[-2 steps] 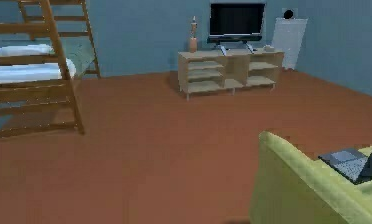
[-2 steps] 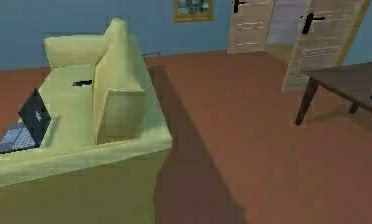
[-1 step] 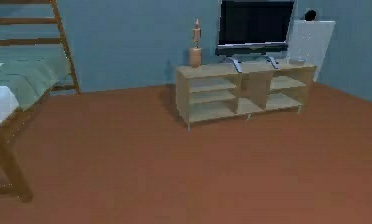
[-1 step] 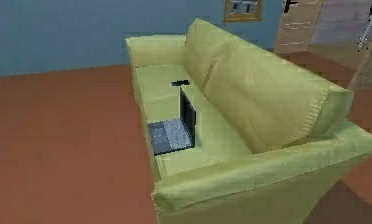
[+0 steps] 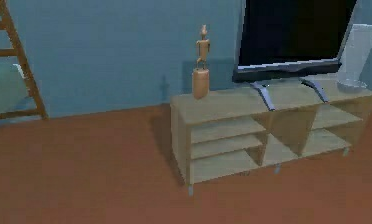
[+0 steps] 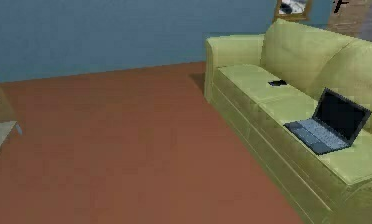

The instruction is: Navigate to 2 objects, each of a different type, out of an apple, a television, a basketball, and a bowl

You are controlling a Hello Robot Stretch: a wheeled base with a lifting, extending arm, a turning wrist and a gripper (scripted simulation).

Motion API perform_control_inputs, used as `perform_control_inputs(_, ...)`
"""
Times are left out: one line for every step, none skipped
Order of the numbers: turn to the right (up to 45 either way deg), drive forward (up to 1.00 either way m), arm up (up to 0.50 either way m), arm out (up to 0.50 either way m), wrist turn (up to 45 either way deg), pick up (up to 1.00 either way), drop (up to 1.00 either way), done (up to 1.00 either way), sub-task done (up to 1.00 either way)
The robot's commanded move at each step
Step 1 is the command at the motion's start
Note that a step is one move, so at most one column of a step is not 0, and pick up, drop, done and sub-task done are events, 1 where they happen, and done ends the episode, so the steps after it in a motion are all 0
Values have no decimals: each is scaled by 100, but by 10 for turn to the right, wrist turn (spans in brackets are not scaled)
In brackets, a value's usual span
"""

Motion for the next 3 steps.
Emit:
perform_control_inputs(0, 65, 0, 0, 0, 0, 0, 0, 0)
perform_control_inputs(360, 0, 0, 0, 0, 0, 0, 0, 0)
perform_control_inputs(0, 0, 0, 0, 0, 0, 0, 0, 100)
